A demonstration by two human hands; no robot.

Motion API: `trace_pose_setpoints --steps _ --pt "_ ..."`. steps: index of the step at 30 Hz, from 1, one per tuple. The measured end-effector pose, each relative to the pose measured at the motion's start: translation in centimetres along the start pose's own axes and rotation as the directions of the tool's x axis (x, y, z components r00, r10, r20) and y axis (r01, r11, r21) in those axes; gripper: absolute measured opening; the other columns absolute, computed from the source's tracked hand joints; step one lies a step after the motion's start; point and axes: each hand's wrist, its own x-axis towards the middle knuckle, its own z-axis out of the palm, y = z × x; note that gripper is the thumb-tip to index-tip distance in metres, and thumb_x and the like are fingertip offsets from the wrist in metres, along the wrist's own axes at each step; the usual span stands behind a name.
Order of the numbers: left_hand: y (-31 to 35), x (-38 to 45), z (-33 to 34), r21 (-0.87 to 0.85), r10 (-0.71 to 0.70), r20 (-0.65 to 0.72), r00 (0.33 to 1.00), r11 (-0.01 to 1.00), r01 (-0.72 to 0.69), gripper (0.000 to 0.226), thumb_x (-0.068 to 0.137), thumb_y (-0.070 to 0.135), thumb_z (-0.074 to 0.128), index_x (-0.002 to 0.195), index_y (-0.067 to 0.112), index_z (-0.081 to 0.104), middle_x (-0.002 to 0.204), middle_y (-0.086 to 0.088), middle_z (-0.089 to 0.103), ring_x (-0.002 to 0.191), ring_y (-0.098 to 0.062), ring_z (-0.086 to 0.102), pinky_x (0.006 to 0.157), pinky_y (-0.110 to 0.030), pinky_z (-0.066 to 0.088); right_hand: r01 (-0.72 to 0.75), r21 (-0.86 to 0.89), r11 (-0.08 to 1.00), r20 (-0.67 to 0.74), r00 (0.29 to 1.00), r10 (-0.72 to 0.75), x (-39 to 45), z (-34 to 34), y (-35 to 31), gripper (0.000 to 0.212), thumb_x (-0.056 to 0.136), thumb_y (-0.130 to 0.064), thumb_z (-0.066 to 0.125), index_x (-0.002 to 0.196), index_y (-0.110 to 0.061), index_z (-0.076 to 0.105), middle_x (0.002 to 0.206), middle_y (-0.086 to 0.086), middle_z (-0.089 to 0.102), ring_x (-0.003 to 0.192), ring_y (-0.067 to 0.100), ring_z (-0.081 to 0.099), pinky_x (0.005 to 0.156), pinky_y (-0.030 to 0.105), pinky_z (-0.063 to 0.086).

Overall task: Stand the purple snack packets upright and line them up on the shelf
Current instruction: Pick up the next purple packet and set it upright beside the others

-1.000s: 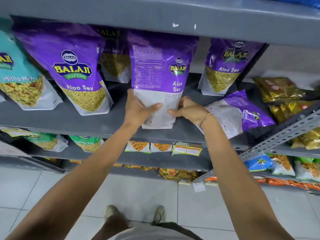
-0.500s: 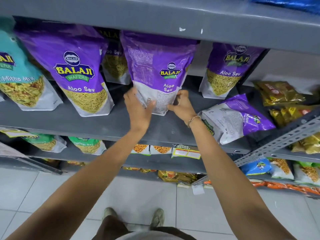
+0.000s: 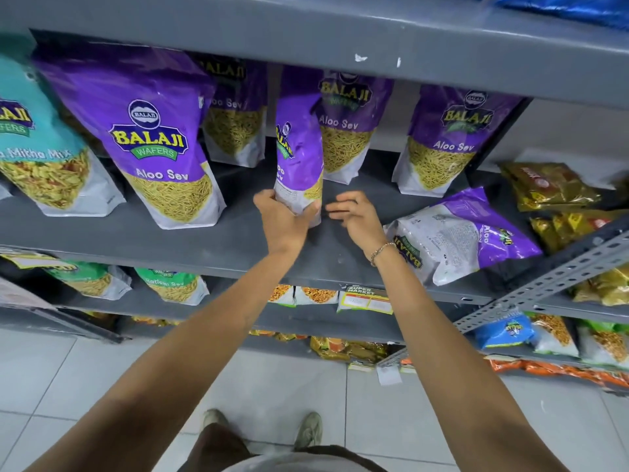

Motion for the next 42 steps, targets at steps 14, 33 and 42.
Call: trace_pose_setpoints --steps 14,33,42 --pt "-0.9 6.3 -7.0 0.082 -0.052 0.561 0.826 0.997 0.006 0.064 0.077 0.034 0.075 0.127 0.016 0.041 0.121 -0.006 0.058 0.121 -0.018 0.051 0.098 -0.030 0.045 -0.020 -0.153 0.988 0.181 0.982 0.048 3.1 0.1 -2.2 0.090 0.065 -0.018 0.085 0.137 -0.009 0.032 0.138 0.007 0.050 0.126 0.020 0.048 0.109 0.040 0.041" --pt "-1.2 -0.7 -7.2 0.033 0.153 0.116 0.981 0.987 -0.158 0.067 0.081 0.023 0.073 0.133 0.007 0.034 0.125 0.002 0.042 0.111 0.000 0.046 0.086 -0.005 0.039 -0.036 -0.307 0.951 0.100 0.993 0.070 -1.9 1.5 -2.7 0.080 0.079 -0.013 0.071 0.139 -0.010 0.019 0.135 0.007 0.053 0.115 0.021 0.055 0.097 0.035 0.047" --pt "6.6 -6.1 3.5 -0.017 0.436 0.455 0.776 0.876 -0.482 0.017 0.093 0.017 0.057 0.098 0.002 0.062 0.092 -0.011 0.064 0.080 -0.012 0.060 0.073 -0.023 0.046 -0.005 -0.292 0.957 -0.682 0.702 -0.204 -7.0 -6.4 -5.5 0.021 0.079 0.001 0.054 0.098 -0.003 0.064 0.102 0.019 0.063 0.098 0.034 0.060 0.088 0.036 0.045"
